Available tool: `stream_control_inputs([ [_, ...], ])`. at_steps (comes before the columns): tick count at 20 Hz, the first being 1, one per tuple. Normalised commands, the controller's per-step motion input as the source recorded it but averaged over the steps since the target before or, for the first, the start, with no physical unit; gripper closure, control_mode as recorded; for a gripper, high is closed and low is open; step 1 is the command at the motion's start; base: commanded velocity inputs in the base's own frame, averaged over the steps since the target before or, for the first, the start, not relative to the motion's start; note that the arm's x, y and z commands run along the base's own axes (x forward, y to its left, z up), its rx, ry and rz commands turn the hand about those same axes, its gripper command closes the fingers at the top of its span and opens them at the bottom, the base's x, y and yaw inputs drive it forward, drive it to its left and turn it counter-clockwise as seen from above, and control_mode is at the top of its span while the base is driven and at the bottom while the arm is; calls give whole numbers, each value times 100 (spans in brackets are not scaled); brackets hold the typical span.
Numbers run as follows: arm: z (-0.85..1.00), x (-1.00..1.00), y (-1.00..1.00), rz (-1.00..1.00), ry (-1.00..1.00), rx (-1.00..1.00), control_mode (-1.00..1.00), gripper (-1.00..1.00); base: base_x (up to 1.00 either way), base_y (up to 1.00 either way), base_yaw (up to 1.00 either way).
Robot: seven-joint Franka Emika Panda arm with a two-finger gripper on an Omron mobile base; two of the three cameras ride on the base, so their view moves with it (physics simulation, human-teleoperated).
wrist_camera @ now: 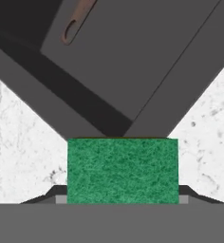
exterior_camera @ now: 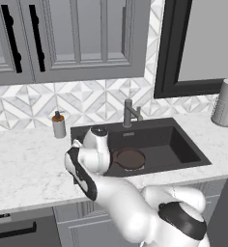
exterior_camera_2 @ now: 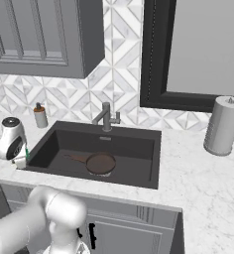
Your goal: Pick the pan and sponge and place them into the sink. Then turn on the water.
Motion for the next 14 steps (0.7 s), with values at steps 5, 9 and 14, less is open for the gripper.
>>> stream_control_inputs([
  [5, 0, 0, -66, 0, -1, 0, -100, 100, 0, 0, 0],
  [9, 20, 10, -61, 0, 0, -2, -100, 100, 0, 0, 0],
  [14, 32, 15, -47, 0, 0, -2, -100, 100, 0, 0, 0],
])
